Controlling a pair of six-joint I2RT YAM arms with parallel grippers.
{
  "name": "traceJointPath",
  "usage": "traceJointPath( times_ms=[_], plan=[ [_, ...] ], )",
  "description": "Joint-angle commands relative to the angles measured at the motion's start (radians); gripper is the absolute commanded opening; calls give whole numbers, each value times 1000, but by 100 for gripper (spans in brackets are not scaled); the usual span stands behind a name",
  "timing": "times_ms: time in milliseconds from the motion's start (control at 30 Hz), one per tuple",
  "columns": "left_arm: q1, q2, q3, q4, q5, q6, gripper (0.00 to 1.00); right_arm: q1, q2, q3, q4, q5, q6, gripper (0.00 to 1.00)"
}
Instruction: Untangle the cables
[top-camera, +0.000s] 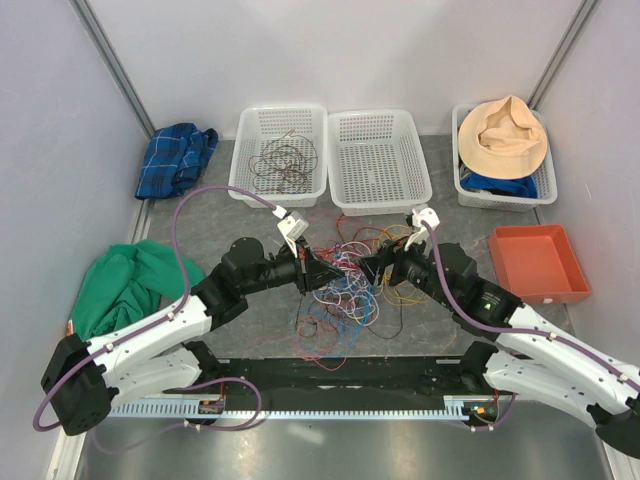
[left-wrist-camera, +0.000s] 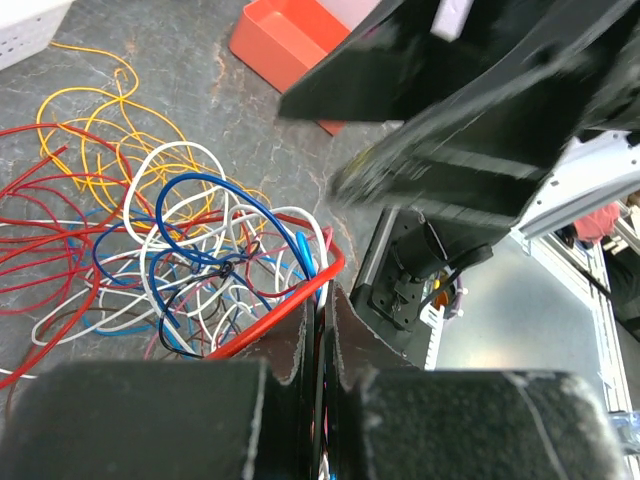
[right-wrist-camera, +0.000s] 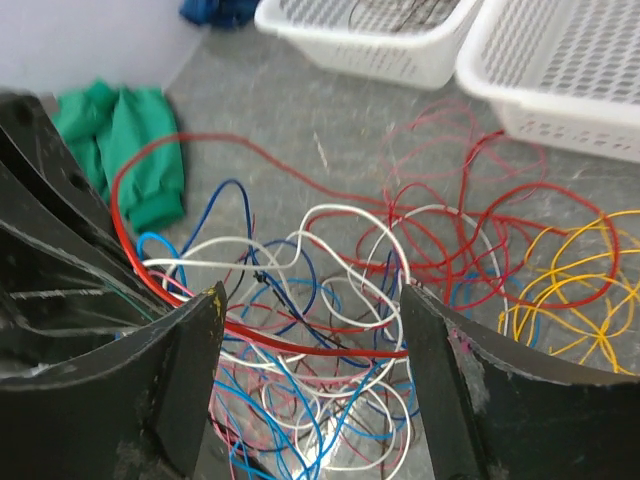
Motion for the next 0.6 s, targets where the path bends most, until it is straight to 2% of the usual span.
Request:
traceJointPath(
  times_ms=[0,133,333,567],
  plan=[
    [-2,4,46,28,28,49,2,2,13,7,70,-121,-58,74],
    [-2,15,67,-17,3,55,2,2,-15,-15,103,-159,-74,69],
    [-2,21,81,-48,-20,57,2,2,-73,-59,106,-227,-107,67],
    [-2,27,84,-46,6,48,2,2,-3,-89,162,-241,-107,64]
  ],
)
